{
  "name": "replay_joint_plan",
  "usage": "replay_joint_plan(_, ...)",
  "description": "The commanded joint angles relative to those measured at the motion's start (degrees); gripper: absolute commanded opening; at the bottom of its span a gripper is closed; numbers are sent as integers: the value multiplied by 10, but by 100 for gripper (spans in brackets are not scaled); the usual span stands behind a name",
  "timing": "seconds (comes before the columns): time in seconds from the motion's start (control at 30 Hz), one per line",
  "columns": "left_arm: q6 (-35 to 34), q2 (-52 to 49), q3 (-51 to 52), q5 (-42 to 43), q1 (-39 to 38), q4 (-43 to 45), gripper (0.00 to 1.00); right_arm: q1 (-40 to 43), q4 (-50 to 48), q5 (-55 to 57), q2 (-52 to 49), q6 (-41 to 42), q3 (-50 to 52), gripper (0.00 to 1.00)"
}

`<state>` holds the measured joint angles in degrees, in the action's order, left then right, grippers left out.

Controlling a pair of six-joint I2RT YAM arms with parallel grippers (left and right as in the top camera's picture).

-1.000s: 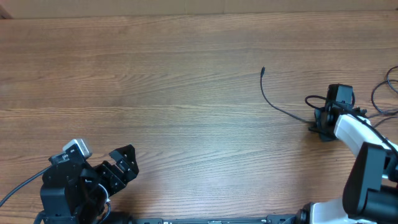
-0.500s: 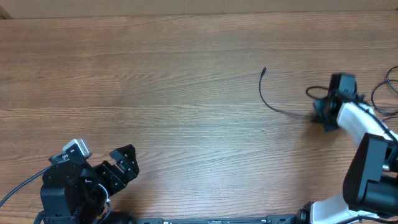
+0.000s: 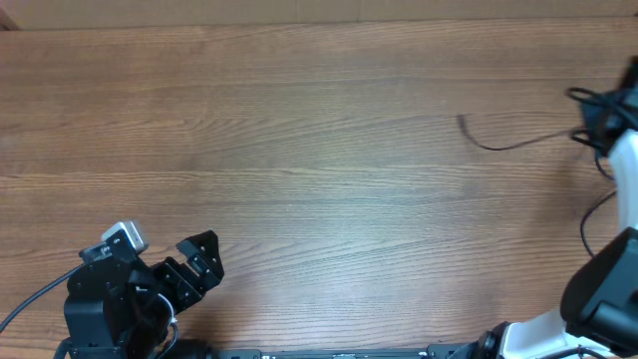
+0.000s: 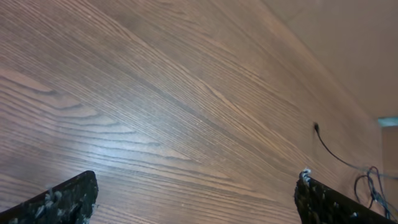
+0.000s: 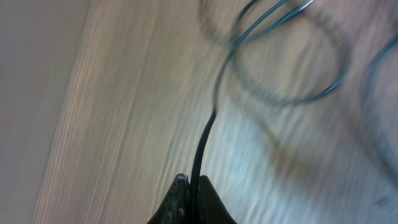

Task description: Untangle cables

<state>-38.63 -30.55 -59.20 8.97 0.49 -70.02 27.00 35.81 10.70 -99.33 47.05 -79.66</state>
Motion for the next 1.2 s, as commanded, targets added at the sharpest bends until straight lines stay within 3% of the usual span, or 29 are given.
replay_joint_plan(0.0, 4, -2, 0, 28, 2, 8, 100, 74, -10, 7, 3, -29, -17, 4)
replay_joint_plan(0.23, -2, -2, 0, 86, 2, 38, 100, 244, -73, -3, 3, -116, -17, 4)
replay_joint_plan(0.6, -3, -2, 0, 117, 2, 43, 100, 403, -147, -171, 3, -116, -17, 4)
replay_joint_plan(0.63, -3, -2, 0, 117, 2, 43, 100, 409, -155, -201, 3, -116, -17, 25)
replay_joint_plan(0.67, -3, -2, 0, 117, 2, 43, 100, 414, -164, -237, 3, -123, -17, 82)
replay_joint_plan(0.7, -3, -2, 0, 117, 2, 43, 100, 416, -175, -268, 3, -133, -17, 100)
replay_joint_plan(1.17, 46, -2, 0, 159, 2, 62, 100, 355, -370, -721, 6, -153, -17, 100)
